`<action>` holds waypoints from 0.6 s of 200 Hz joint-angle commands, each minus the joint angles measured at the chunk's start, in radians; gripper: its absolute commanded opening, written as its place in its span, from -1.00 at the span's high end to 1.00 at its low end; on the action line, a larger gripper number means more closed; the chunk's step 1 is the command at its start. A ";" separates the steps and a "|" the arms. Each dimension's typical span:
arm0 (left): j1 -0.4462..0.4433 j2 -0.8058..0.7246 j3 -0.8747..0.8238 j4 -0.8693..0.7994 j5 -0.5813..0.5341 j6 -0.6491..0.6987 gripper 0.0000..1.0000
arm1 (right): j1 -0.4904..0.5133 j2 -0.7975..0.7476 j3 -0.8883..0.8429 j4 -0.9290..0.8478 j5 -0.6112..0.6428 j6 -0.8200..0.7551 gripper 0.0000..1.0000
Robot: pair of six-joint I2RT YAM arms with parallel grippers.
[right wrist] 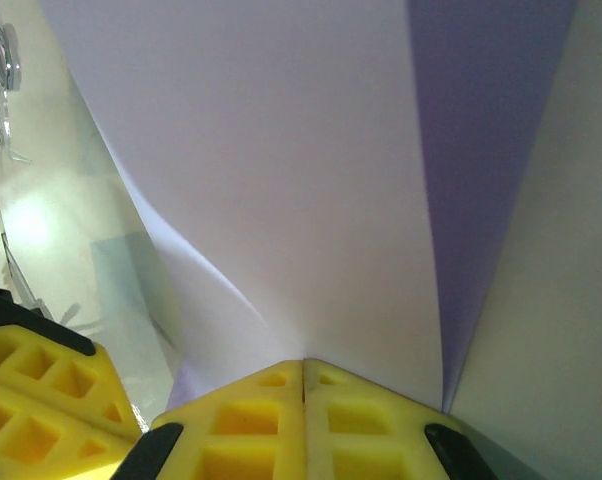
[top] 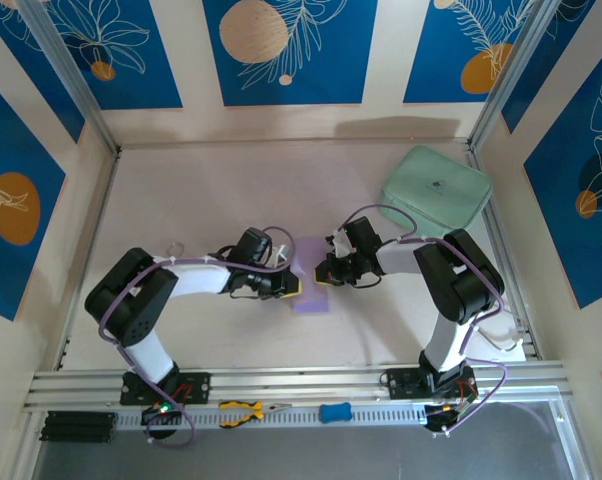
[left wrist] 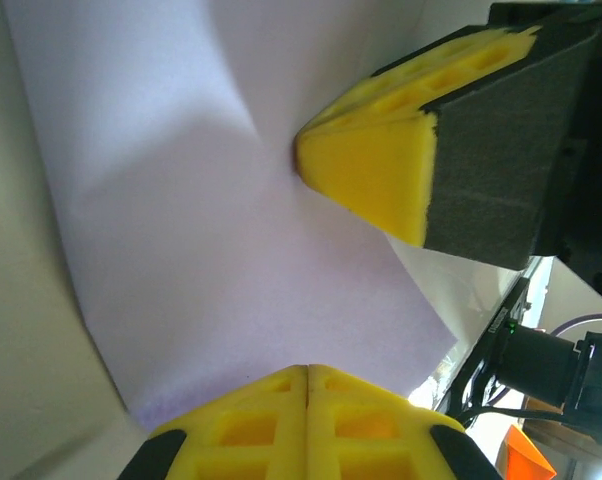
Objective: Fold a paper plane with a square sheet of paper (pick it up from the middle)
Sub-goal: First fold the square sheet of paper in half at the center of the table.
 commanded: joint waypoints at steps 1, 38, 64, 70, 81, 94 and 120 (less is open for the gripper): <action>-0.007 0.029 -0.029 -0.052 -0.010 0.029 1.00 | -0.006 0.035 -0.041 -0.107 0.114 -0.012 1.00; -0.006 0.065 -0.074 -0.120 -0.056 0.103 1.00 | -0.007 0.036 -0.042 -0.107 0.114 -0.014 1.00; -0.007 0.023 -0.058 -0.218 -0.117 0.147 1.00 | -0.008 0.036 -0.043 -0.106 0.114 -0.015 1.00; -0.007 0.009 -0.056 -0.222 -0.119 0.143 1.00 | -0.008 0.037 -0.042 -0.107 0.117 -0.015 1.00; -0.008 -0.017 -0.054 -0.214 -0.109 0.126 1.00 | -0.008 0.038 -0.042 -0.107 0.114 -0.014 1.00; -0.009 -0.047 -0.039 -0.198 -0.087 0.100 1.00 | -0.008 0.038 -0.042 -0.107 0.114 -0.015 1.00; -0.020 -0.088 0.012 -0.187 -0.064 0.066 1.00 | -0.008 0.038 -0.041 -0.110 0.112 -0.017 1.00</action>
